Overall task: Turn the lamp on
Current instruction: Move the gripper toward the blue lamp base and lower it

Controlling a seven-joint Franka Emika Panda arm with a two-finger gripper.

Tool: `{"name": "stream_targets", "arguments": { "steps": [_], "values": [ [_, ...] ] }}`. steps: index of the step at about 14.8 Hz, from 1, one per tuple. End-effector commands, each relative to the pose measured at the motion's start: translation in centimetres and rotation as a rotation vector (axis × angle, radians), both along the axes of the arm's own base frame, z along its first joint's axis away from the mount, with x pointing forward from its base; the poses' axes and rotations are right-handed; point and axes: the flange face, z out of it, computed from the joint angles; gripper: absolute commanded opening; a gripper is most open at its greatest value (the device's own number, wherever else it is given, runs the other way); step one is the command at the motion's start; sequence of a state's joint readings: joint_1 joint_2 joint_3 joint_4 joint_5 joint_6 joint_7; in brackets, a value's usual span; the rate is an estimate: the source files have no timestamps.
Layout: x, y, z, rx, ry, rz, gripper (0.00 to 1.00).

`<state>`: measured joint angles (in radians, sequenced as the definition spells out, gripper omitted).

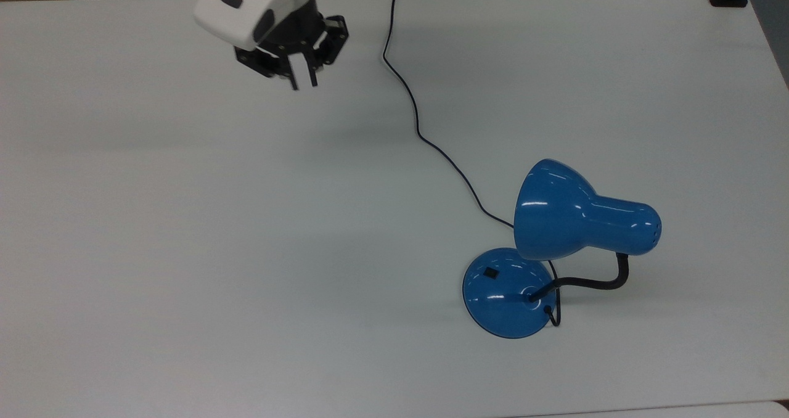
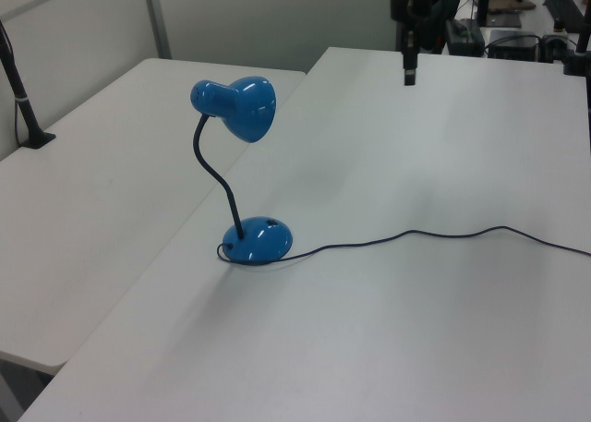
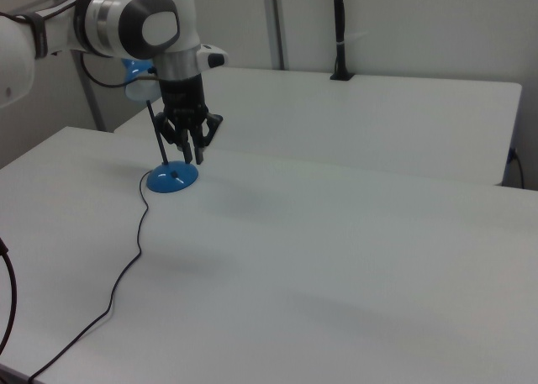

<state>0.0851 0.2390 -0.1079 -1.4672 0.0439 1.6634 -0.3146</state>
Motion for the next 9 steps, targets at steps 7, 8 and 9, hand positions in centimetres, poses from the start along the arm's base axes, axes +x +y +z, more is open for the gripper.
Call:
{"name": "stream_targets", "arguments": {
  "steps": [7, 8, 9],
  "values": [
    [6.8, 11.5, -11.3, 0.145, -0.213, 0.293, 0.0],
    [7.1, 12.0, -12.4, 0.141, -0.22, 0.325, 0.0],
    [7.5, 12.8, -13.3, 0.143, -0.237, 0.336, 0.0]
  ]
}}
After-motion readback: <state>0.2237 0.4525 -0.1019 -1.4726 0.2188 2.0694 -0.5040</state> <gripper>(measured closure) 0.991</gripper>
